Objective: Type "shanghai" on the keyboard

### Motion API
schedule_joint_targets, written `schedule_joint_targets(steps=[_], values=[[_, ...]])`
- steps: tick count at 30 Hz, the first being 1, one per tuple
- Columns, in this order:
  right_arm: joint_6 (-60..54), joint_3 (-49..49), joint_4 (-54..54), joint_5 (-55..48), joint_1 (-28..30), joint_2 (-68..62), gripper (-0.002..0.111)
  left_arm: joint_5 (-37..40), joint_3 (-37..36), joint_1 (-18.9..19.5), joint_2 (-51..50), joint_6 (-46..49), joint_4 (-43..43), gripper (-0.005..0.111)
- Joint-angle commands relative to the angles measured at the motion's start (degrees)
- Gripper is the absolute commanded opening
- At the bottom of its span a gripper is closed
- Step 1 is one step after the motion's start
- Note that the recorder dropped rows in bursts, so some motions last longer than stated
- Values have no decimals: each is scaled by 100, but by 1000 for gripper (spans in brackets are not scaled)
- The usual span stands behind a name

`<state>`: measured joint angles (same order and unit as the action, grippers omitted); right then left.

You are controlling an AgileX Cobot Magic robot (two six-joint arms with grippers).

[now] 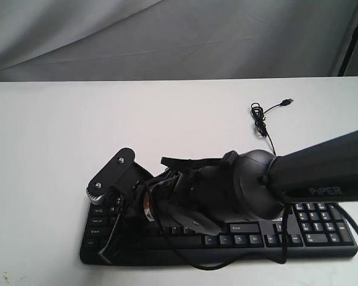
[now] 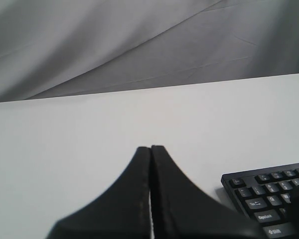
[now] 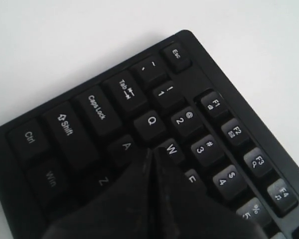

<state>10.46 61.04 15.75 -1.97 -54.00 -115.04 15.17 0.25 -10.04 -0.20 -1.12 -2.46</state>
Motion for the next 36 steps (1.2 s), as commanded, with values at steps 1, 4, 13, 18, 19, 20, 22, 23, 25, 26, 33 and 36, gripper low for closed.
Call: schedule_joint_targets(steps=[1, 4, 13, 18, 19, 20, 22, 23, 25, 26, 33, 36], values=[[-102, -131, 83, -102, -4, 366, 0, -33, -25, -20, 20, -16, -27, 0], [-102, -503, 72, 52, 130, 634, 0, -33, -25, -20, 20, -16, -27, 0], [-90, -1263, -113, 294, 490, 993, 0, -33, -25, -20, 20, -16, -27, 0], [-90, -1291, -113, 308, 557, 993, 0, -33, -25, -20, 20, -16, -27, 0], [-90, -1291, -113, 308, 557, 993, 0, -33, -25, -20, 20, -16, -27, 0], [-102, -1291, -113, 320, 557, 993, 0, -33, -25, -20, 20, -16, -27, 0], [-103, -1291, -113, 300, 557, 993, 0, -33, -25, -20, 20, -16, -27, 0], [-103, -1291, -113, 270, 572, 993, 0, -33, -25, -20, 20, -16, -27, 0], [-103, -1301, -113, 246, 619, 993, 0, -33, -25, -20, 20, -16, -27, 0], [-103, -1299, -113, 197, 659, 993, 0, -33, -25, -20, 20, -16, -27, 0], [-103, -1319, -92, 165, 670, 993, 0, -33, -25, -20, 20, -16, -27, 0], [-103, -1319, -92, 165, 670, 993, 0, -33, -25, -20, 20, -16, -27, 0]])
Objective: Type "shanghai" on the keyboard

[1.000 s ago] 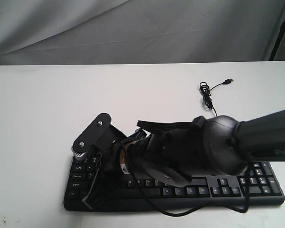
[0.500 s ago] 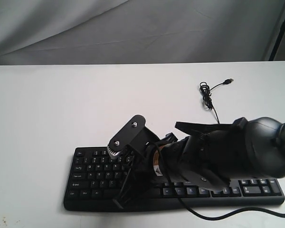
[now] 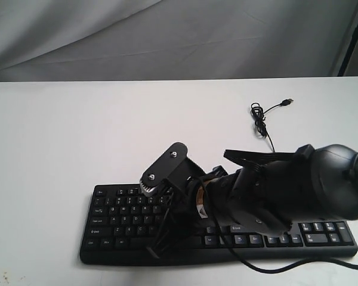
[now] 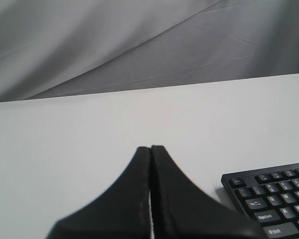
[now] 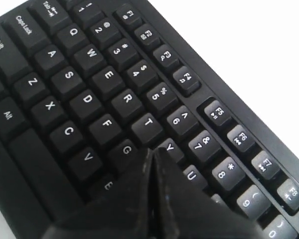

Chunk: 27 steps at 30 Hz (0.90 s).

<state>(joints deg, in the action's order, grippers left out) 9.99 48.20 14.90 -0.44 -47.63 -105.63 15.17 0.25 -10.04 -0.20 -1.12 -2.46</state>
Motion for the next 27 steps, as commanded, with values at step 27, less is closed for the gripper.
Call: schedule_joint_targets(steps=[27], values=[[-56, -11, -8, 248, 8, 221, 0, -33, -25, -20, 20, -16, -27, 0]])
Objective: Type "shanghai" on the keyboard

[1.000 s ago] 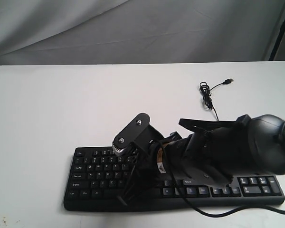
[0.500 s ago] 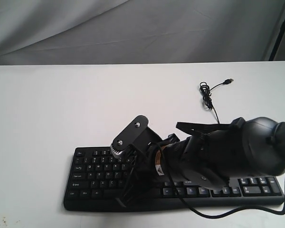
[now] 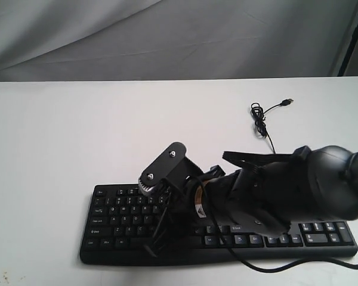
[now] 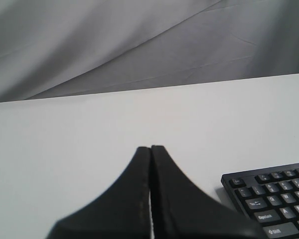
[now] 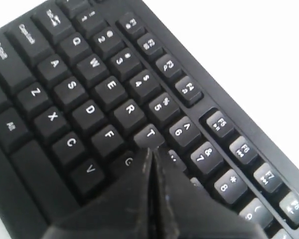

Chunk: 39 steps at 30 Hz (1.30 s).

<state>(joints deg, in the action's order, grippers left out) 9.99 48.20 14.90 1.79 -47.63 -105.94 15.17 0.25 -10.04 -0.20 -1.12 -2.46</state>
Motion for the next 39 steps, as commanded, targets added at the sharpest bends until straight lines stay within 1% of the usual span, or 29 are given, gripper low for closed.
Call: schedule_joint_targets(steps=[1, 6, 10, 16, 33, 39], values=[[-56, 51, -8, -5, -55, 248, 0, -33, -25, -20, 20, -16, -27, 0], [-100, 539, 19, -307, -445, 141, 0, -33, -25, -20, 20, -16, -27, 0], [-112, 1073, 19, -517, -733, -203, 0, -33, -25, -20, 20, -16, -27, 0], [-120, 1658, 19, -837, -832, -770, 0, -33, -25, -20, 20, -16, -27, 0], [-120, 1663, 19, -651, -832, -872, 0, -33, -25, -20, 20, -16, -27, 0], [-120, 1663, -37, -425, -832, -1042, 0, -33, -25, -20, 20, -16, -27, 0]])
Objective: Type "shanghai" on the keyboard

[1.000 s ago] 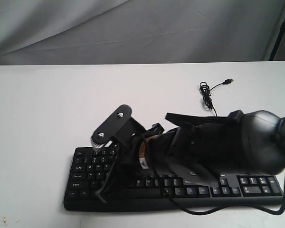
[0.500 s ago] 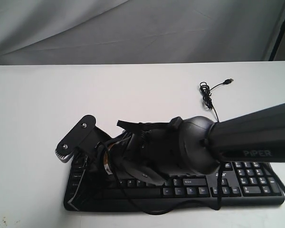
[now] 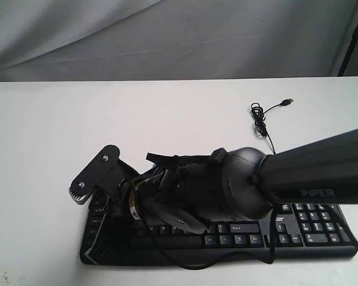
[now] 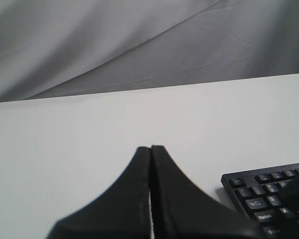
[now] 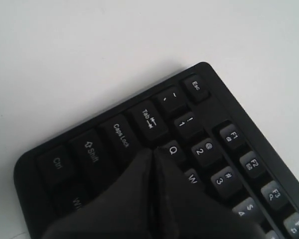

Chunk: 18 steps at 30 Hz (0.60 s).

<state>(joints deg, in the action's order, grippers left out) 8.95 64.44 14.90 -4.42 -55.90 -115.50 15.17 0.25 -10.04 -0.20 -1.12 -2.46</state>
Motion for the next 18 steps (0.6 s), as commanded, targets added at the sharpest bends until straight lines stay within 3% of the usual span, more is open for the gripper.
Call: schedule_joint_targets(steps=[1, 18], values=[[-16, 38, -37, 196, -5, -86, 0, -33, -25, -20, 20, -16, -27, 0], [-16, 38, -41, 195, -5, -243, 0, -33, -25, -20, 20, -16, -27, 0]])
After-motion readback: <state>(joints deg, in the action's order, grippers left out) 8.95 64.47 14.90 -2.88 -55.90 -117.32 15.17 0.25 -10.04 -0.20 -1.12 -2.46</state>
